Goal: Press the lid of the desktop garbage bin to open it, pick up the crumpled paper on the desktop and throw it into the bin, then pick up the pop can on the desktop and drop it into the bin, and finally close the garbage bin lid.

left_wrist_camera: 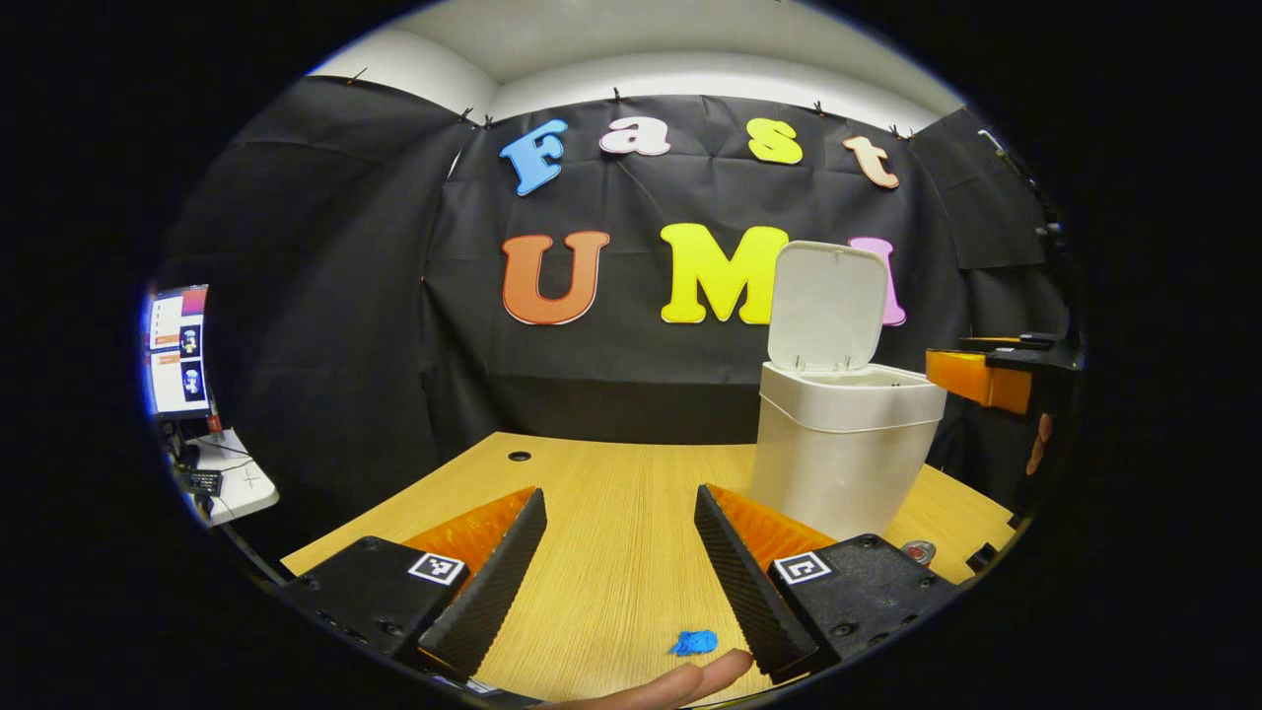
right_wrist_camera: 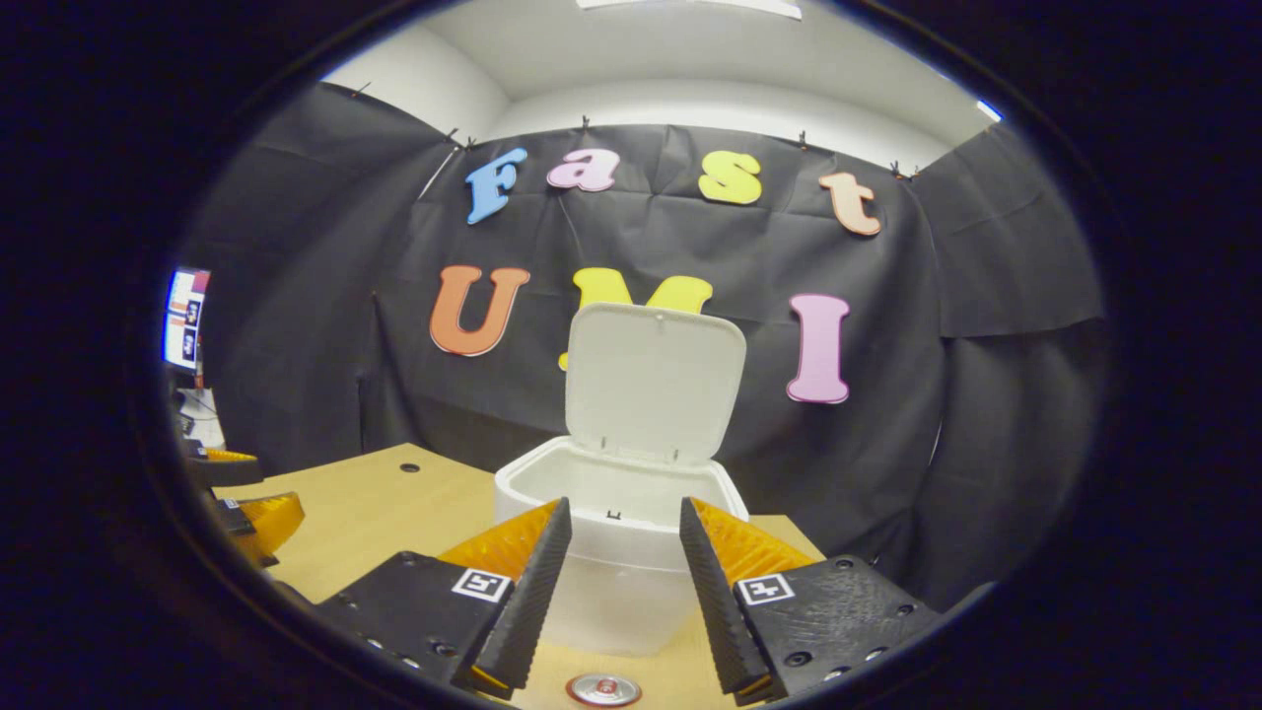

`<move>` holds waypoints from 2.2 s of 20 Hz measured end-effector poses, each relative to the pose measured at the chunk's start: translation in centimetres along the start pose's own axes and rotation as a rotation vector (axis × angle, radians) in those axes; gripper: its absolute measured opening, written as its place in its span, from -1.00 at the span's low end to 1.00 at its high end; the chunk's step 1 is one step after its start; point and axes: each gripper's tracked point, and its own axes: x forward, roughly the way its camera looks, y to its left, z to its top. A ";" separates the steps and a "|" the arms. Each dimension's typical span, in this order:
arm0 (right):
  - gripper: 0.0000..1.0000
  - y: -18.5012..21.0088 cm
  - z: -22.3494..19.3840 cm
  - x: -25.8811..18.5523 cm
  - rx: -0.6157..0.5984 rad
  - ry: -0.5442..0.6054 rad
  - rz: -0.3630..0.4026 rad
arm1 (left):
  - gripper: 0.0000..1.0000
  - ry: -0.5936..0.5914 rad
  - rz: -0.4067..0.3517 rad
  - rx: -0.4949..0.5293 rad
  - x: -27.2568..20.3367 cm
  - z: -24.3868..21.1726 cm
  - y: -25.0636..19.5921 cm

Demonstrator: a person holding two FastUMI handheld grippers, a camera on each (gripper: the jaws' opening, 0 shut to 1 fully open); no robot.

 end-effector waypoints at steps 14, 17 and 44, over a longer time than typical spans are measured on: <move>0.86 -1.0 -7.5 -7.1 0.009 0.010 0.034 | 0.96 0.079 -0.045 0.078 2.1 -3.1 -3.2; 0.96 -1.3 -8.7 -8.5 0.018 0.010 0.064 | 0.96 0.125 -0.049 0.060 2.2 -4.0 -4.5; 0.96 -0.7 -19.4 -10.5 0.114 0.097 0.023 | 0.74 0.362 -0.167 0.146 1.8 -21.3 -6.2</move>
